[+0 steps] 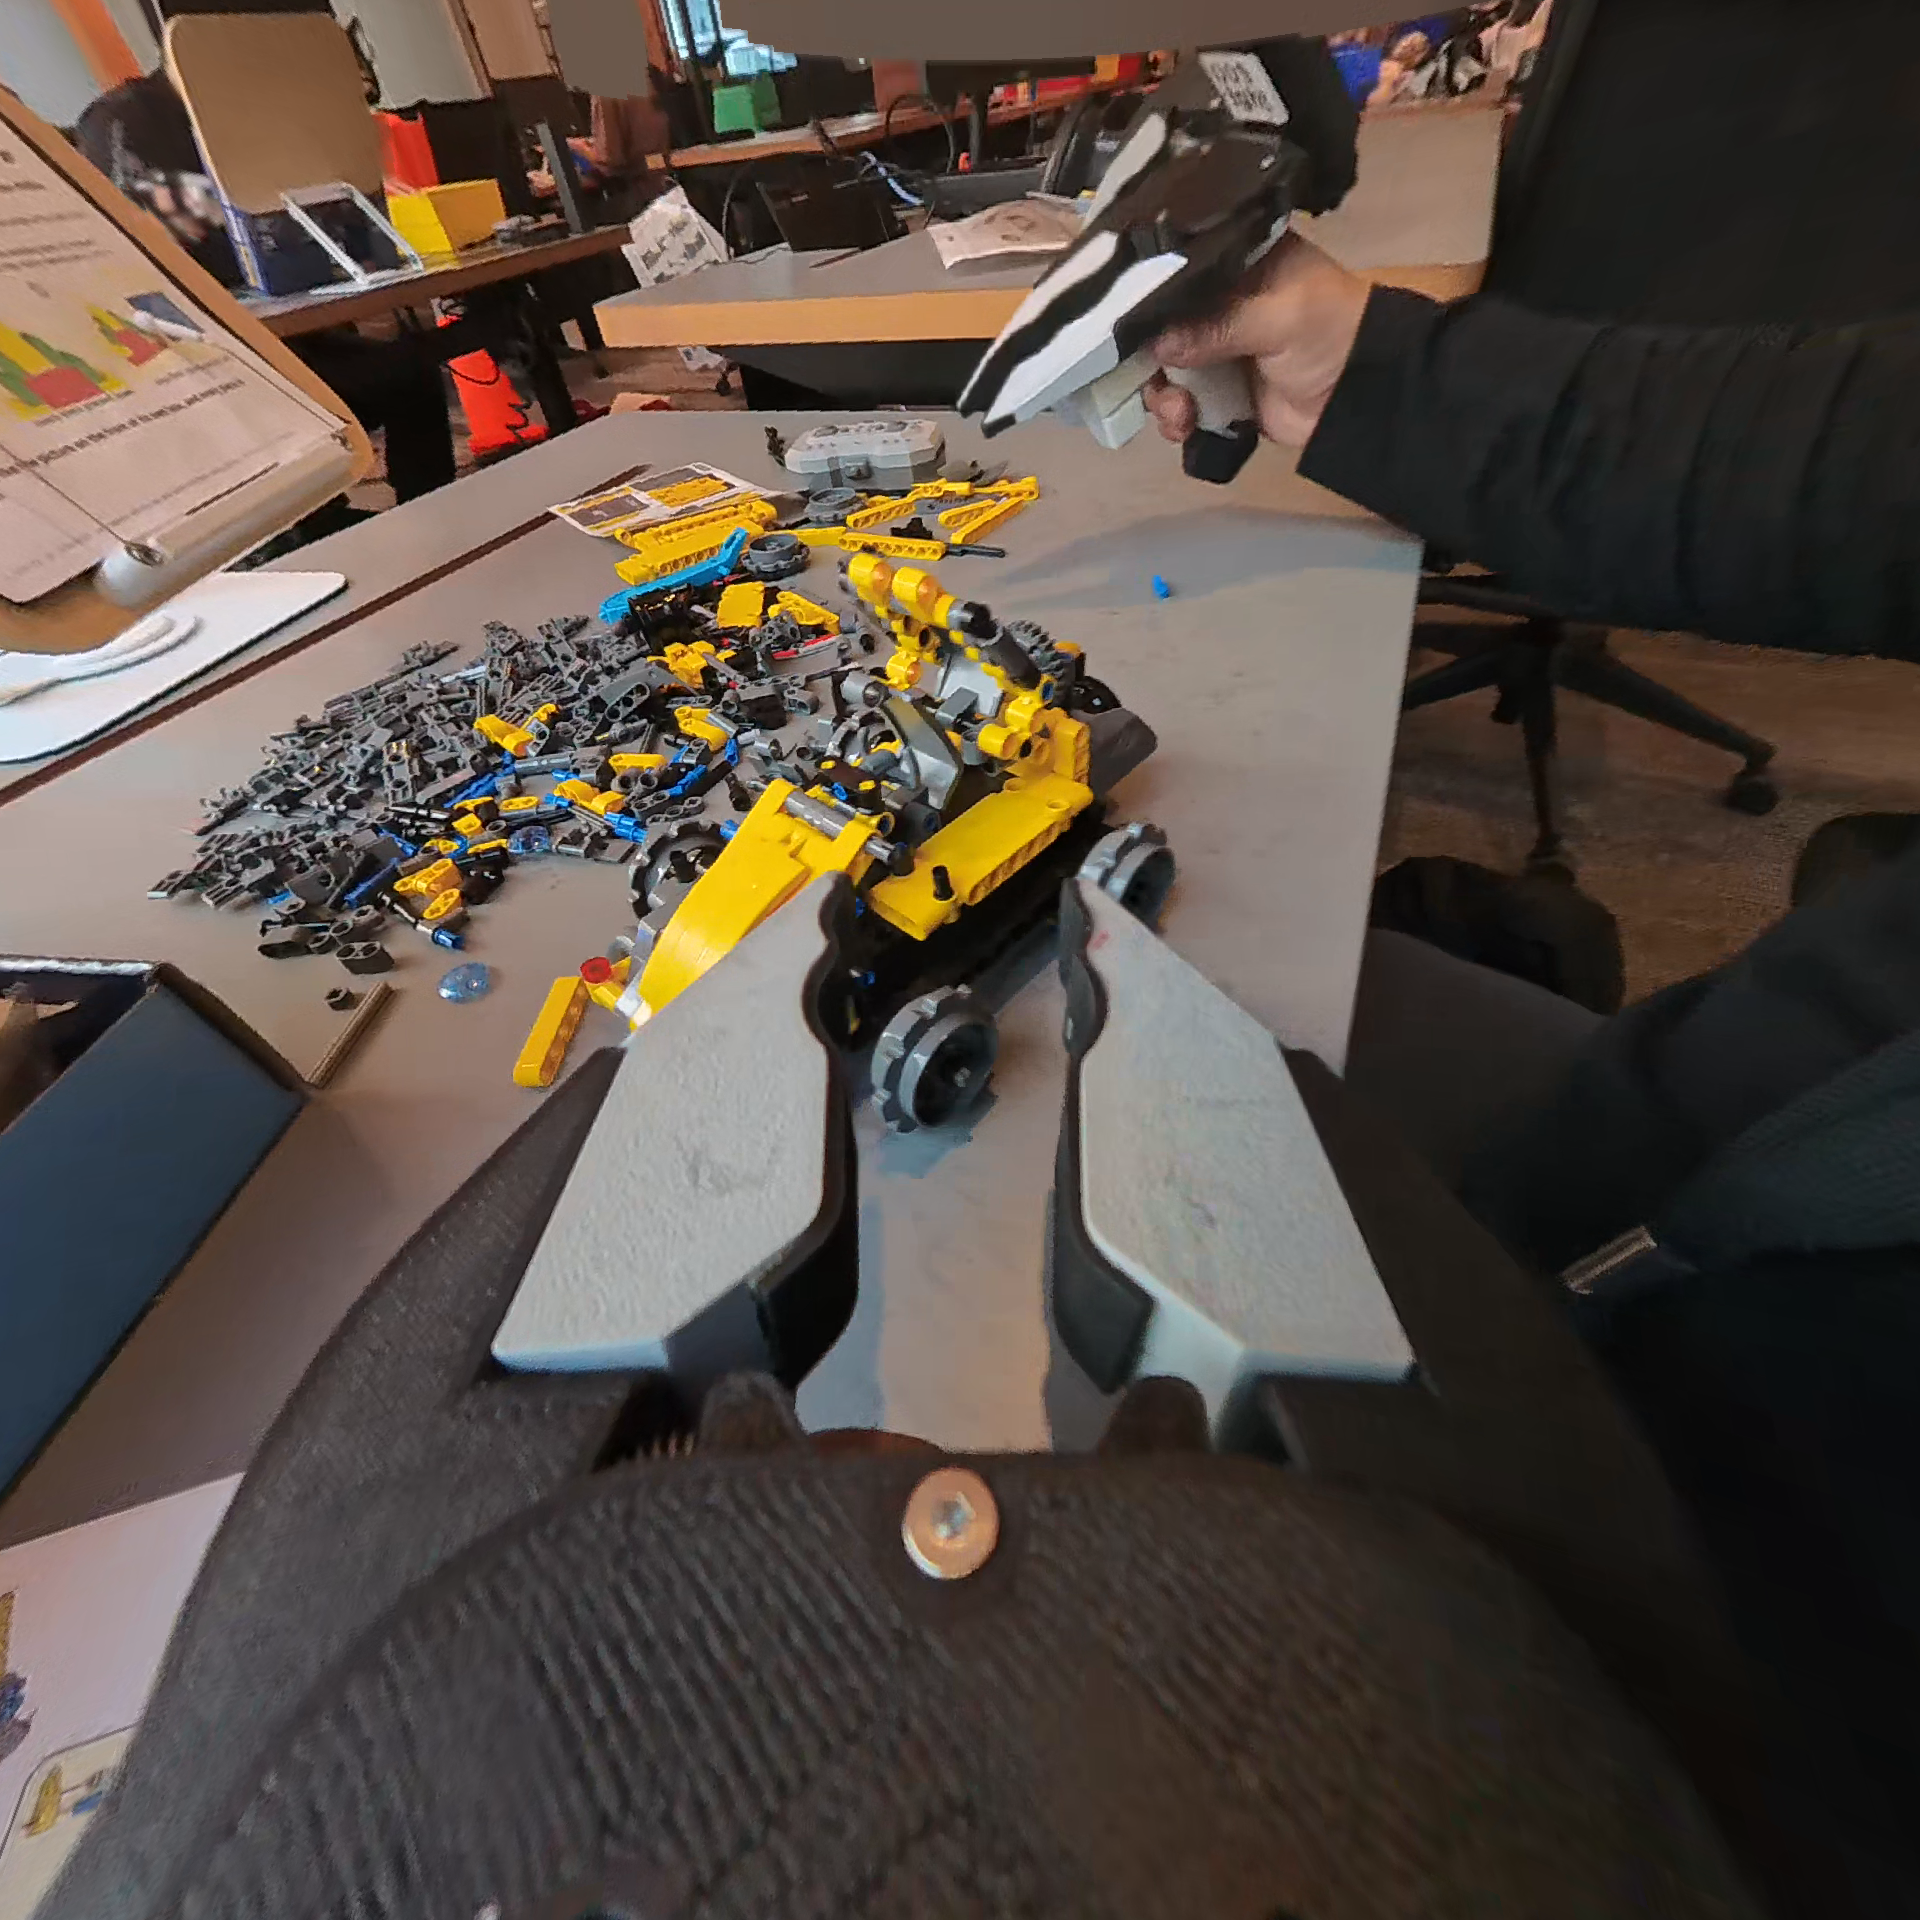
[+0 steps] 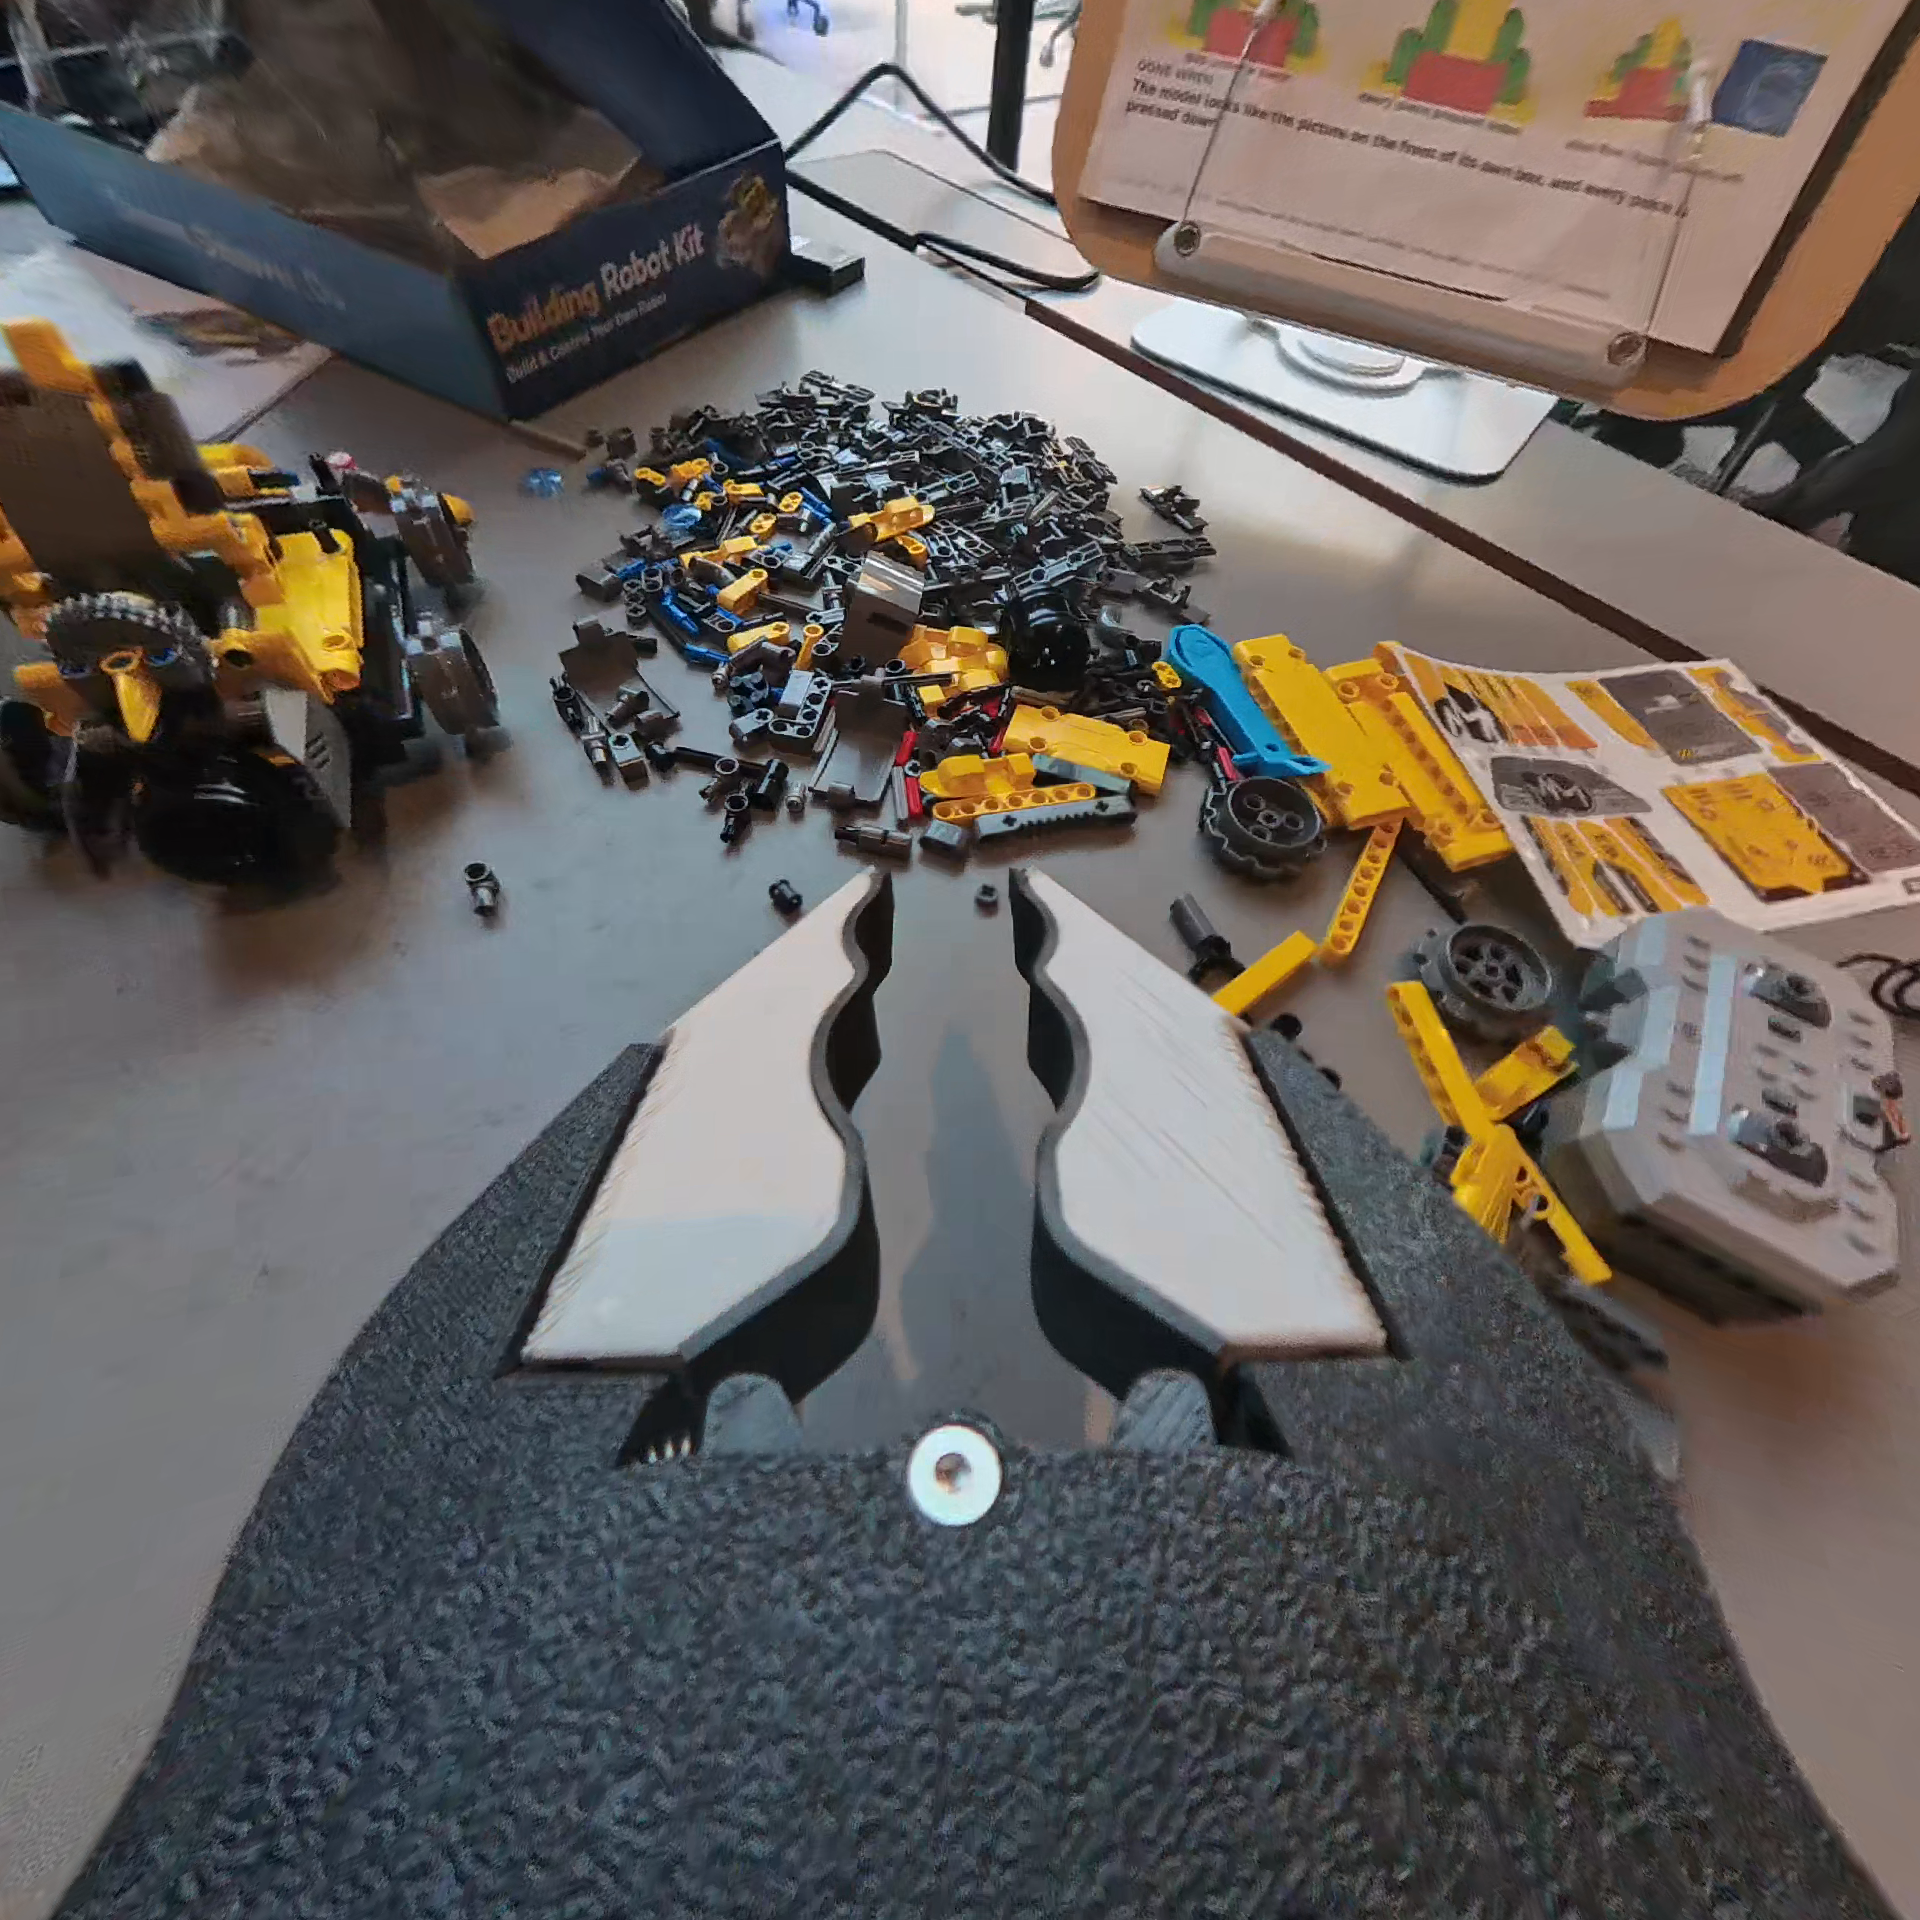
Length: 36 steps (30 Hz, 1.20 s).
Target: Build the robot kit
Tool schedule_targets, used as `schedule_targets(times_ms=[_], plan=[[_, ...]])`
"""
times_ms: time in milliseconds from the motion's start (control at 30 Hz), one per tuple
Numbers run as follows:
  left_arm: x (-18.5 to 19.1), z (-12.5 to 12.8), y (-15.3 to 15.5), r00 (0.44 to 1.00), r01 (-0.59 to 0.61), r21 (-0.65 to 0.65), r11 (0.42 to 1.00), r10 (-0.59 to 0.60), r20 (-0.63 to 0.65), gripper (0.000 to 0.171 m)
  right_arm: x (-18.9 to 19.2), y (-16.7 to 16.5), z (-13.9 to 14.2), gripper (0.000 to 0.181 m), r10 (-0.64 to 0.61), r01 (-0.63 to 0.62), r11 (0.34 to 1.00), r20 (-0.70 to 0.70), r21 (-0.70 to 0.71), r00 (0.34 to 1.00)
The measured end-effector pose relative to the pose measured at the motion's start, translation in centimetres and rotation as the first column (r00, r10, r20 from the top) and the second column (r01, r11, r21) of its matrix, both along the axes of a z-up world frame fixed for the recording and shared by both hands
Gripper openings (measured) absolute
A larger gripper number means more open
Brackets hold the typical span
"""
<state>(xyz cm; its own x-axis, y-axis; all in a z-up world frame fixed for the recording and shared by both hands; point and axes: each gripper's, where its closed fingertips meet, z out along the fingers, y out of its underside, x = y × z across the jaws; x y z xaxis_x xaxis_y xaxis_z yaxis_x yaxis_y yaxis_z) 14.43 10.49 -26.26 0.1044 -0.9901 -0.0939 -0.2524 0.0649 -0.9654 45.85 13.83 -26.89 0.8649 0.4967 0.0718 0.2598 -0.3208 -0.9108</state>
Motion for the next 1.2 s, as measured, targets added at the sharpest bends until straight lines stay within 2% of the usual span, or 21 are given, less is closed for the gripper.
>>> schedule_targets(times_ms=[200, 267, 333, 433, 567, 633, 700, 733, 800, 833, 867, 900, 933, 1000, 1067, 1100, 1200], plan=[[0.6, -0.5, 1.6, 0.999, -0.035, -0.064, 0.997, 0.035, -0.002, 0.033, 2.5, 5.1, 1.5, 0.041, 0.025, -0.028, 0.997, 0.03, 0.076, 0.999], [0.6, -0.7, 1.8, 0.999, -0.042, -0.084, 0.996, 0.042, -0.008, 0.036, 3.3, 6.3, 2.0, 0.04, 0.028, -0.027, 0.992, -0.011, 0.127, 1.0], [0.6, -0.7, 2.0, 0.999, -0.044, -0.098, 0.994, 0.043, -0.01, 0.036, 4.6, 7.2, 1.9, 0.037, -0.026, 0.033, 0.981, -0.039, 0.191, 0.999], [0.4, -0.5, 2.3, 0.999, -0.043, -0.145, 0.988, 0.045, 0.008, 0.042, 5.5, 6.8, 0.2, 0.038, -0.109, 0.103, 0.978, 0.021, 0.183, 0.994], [0.0, 0.2, 2.5, 0.997, -0.035, -0.171, 0.985, 0.046, 0.061, 0.044, 4.7, 5.3, 0.0, 0.038, -0.096, 0.099, 0.981, -0.025, 0.17, 0.995], [0.0, 0.4, 2.1, 0.997, -0.013, -0.155, 0.988, 0.024, 0.072, 0.041, 5.0, 4.4, 1.1, 0.042, -0.153, 0.158, 0.969, -0.044, 0.191, 0.987], [0.0, 0.5, 1.6, 0.997, 0.009, -0.127, 0.992, 0.001, 0.078, 0.039, 2.4, 2.2, 3.6, 0.037, -0.066, 0.096, 0.969, -0.133, 0.229, 0.989], [0.0, 0.6, 1.3, 0.997, 0.018, -0.115, 0.993, -0.009, 0.08, 0.038, -0.1, 0.8, 4.3, 0.03, 0.032, 0.005, 0.977, -0.17, 0.213, 0.985], [0.0, 0.5, 1.1, 0.997, 0.031, -0.108, 0.994, -0.023, 0.076, 0.039, -5.5, -2.2, 4.0, 0.03, 0.205, -0.187, 0.977, -0.206, 0.104, 0.957], [0.0, 0.6, 1.2, 0.997, 0.027, -0.11, 0.994, -0.018, 0.078, 0.039, -7.8, -3.5, 3.4, 0.036, 0.257, -0.253, 0.966, -0.201, 0.044, 0.945], [0.0, 0.5, 1.2, 0.997, 0.026, -0.116, 0.993, -0.017, 0.079, 0.04, -9.9, -4.4, 2.5, 0.051, 0.283, -0.291, 0.957, -0.187, -0.016, 0.941], [0.0, 0.5, 1.2, 0.997, 0.029, -0.125, 0.992, -0.019, 0.08, 0.04, -11.6, -5.0, 1.6, 0.064, 0.292, -0.306, 0.949, -0.161, -0.071, 0.943], [0.0, 0.6, 1.2, 0.996, 0.034, -0.133, 0.991, -0.023, 0.084, 0.041, -13.2, -5.3, 0.8, 0.067, 0.302, -0.316, 0.944, -0.13, -0.099, 0.944], [0.0, 0.7, 1.1, 0.995, 0.045, -0.142, 0.989, -0.032, 0.093, 0.039, -15.9, -5.5, -0.8, 0.062, 0.31, -0.318, 0.937, -0.079, -0.145, 0.948], [0.0, 0.7, 0.9, 0.995, 0.056, -0.14, 0.988, -0.044, 0.09, 0.039, -17.6, -5.2, -3.3, 0.07, 0.314, -0.306, 0.918, -0.012, -0.251, 0.949], [0.0, 0.6, 0.8, 0.995, 0.058, -0.136, 0.989, -0.047, 0.086, 0.039, -18.3, -5.1, -4.3, 0.066, 0.323, -0.308, 0.906, 0.005, -0.289, 0.946], [0.1, 0.6, 0.6, 0.995, 0.059, -0.122, 0.991, -0.049, 0.083, 0.039, -20.4, -5.4, -5.2, 0.062, 0.377, -0.347, 0.877, 0.028, -0.332, 0.926]])
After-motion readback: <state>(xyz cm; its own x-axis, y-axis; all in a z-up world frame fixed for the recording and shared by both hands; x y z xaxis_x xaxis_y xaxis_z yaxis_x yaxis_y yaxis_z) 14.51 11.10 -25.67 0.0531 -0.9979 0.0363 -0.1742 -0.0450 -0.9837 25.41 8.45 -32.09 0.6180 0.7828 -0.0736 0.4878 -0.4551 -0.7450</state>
